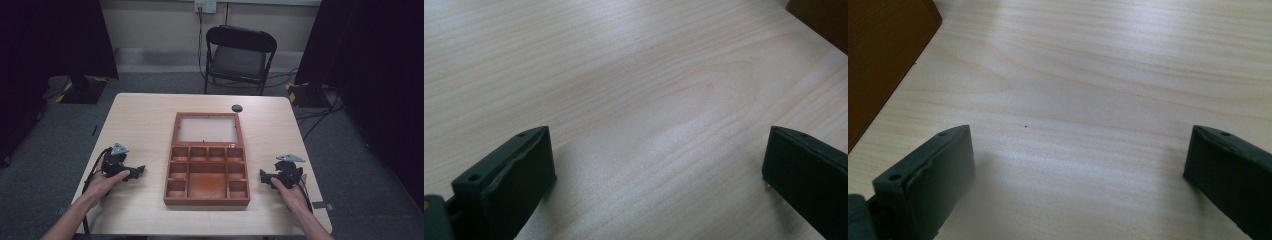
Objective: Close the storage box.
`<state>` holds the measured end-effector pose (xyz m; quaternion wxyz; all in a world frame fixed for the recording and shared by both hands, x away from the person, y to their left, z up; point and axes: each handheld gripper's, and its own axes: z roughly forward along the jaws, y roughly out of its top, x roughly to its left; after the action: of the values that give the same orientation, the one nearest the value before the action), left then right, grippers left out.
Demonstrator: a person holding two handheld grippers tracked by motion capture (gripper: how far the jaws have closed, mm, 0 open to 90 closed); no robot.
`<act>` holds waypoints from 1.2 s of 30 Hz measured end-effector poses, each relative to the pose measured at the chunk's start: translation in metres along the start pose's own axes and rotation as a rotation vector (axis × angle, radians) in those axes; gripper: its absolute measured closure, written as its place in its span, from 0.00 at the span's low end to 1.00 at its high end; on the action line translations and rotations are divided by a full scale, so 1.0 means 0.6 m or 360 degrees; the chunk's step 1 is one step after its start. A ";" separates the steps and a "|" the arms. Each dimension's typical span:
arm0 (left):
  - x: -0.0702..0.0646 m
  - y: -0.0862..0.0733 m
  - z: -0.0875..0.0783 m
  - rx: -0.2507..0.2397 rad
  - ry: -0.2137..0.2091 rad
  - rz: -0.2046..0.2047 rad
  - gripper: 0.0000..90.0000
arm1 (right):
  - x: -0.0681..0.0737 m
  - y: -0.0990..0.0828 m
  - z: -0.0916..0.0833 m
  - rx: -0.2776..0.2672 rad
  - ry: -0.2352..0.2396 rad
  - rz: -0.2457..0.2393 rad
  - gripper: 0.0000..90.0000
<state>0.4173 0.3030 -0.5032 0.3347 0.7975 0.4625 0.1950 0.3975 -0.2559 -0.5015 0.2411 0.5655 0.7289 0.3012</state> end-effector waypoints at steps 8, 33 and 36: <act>0.000 0.004 0.000 0.0029 -0.0013 -0.0002 0.00 | -0.002 -0.001 -0.001 0.0002 -0.0034 0.0034 0.00; -0.019 0.059 -0.038 -0.0135 -0.0130 -0.0100 0.22 | -0.001 0.039 -0.019 0.0009 0.0147 0.0079 0.17; -0.025 0.069 -0.041 -0.0168 -0.0131 -0.0095 0.22 | 0.003 0.045 -0.020 0.0003 0.0165 0.0060 0.17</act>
<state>0.4197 0.2846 -0.4566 0.4006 0.7720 0.4610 0.1760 0.4071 -0.2514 -0.4742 0.1968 0.5631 0.7298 0.3339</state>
